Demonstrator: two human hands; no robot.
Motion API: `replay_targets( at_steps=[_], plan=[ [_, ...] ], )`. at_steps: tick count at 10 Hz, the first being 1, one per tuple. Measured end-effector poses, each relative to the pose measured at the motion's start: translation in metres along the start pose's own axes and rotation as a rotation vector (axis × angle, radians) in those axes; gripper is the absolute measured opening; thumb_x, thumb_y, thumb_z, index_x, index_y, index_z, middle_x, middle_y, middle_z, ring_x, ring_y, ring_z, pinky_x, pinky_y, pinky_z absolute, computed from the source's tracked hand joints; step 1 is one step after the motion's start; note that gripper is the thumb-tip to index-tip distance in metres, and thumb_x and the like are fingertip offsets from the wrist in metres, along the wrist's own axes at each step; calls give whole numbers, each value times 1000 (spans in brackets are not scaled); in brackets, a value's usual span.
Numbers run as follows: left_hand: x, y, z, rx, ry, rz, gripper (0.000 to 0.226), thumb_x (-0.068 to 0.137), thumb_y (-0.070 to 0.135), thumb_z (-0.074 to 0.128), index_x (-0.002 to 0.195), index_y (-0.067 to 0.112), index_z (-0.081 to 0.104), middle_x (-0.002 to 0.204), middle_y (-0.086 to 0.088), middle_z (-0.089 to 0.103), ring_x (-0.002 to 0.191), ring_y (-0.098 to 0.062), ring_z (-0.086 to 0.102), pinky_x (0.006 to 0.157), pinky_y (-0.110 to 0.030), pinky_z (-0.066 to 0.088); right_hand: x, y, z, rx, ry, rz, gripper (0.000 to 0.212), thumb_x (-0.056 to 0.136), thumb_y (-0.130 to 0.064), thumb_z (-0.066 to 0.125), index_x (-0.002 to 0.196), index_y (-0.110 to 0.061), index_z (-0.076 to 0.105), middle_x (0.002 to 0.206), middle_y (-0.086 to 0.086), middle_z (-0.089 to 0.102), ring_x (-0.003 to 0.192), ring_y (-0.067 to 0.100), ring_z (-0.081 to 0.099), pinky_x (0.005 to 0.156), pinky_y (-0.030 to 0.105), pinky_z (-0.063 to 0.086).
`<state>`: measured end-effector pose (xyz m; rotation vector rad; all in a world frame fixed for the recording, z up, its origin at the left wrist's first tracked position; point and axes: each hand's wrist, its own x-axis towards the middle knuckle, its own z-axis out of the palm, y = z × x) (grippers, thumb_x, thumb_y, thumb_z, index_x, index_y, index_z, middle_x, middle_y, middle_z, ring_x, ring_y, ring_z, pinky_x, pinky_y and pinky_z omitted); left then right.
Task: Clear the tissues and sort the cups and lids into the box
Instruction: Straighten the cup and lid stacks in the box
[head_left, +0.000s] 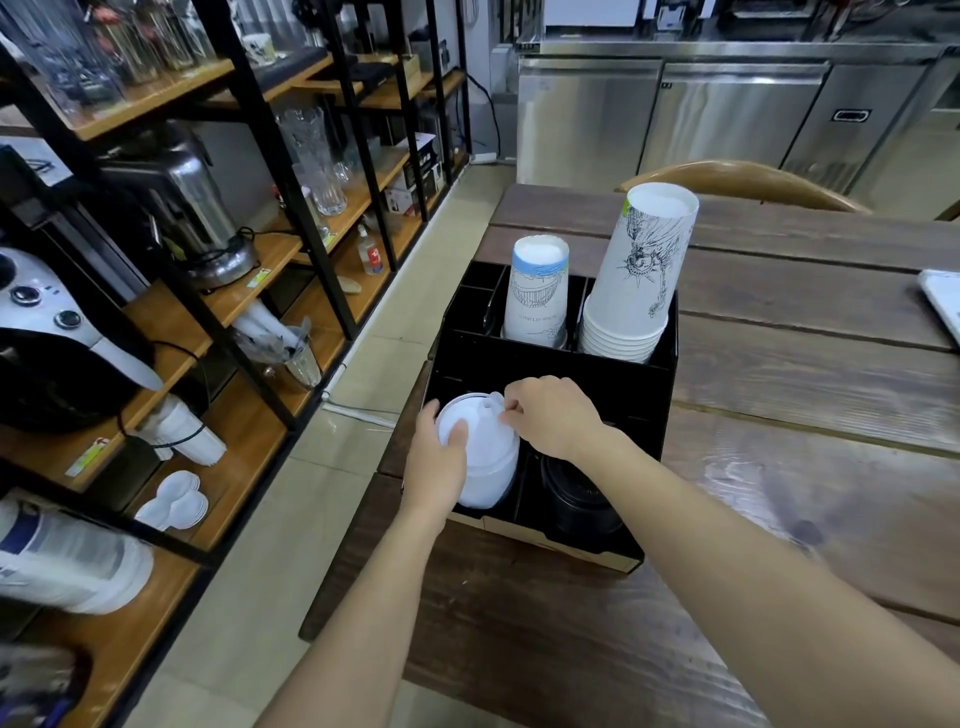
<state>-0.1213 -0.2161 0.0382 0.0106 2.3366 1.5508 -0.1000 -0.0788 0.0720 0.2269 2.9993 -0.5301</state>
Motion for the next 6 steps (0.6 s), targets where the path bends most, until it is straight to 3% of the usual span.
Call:
replay_targets(
  at_steps=[2, 3, 4, 5, 6],
  plan=[
    [5, 1, -4, -151, -33, -110, 36, 95, 21, 45, 131, 18, 46, 123, -1, 53, 107, -18, 47, 84, -31, 36, 1, -2, 0, 27, -9, 19, 14, 92, -22, 46, 81, -14, 49, 94, 11, 64, 88, 30, 54, 75, 31, 31],
    [8, 1, -5, -150, -22, -116, 36, 93, 22, 48, 129, 18, 48, 126, -4, 54, 108, -19, 49, 83, -31, 37, 2, -2, 0, 27, -8, 18, 17, 92, -23, 45, 87, -11, 55, 93, 9, 63, 90, 29, 55, 77, 30, 30],
    [7, 2, -6, -125, -12, -101, 43, 93, 27, 49, 135, 18, 44, 134, -4, 51, 116, -20, 47, 87, -30, 38, 0, -1, -2, 55, 11, 35, 20, 93, -28, 44, 84, -12, 50, 82, 5, 55, 79, 25, 49, 75, 30, 30],
    [8, 4, -8, -93, 34, -73, 48, 93, 29, 49, 139, 18, 40, 142, -3, 45, 128, -21, 43, 93, -30, 35, -2, 0, -7, 120, 25, 63, 28, 92, -32, 47, 92, -5, 56, 85, 6, 61, 81, 30, 57, 71, 35, 42],
    [2, 22, -17, 5, 63, 25, 46, 94, 32, 48, 137, 16, 43, 142, -4, 48, 130, -21, 43, 97, -31, 36, -4, 1, -30, 203, 107, 71, 27, 90, -33, 52, 100, -9, 61, 100, 10, 69, 96, 33, 61, 84, 43, 51]
  ],
)
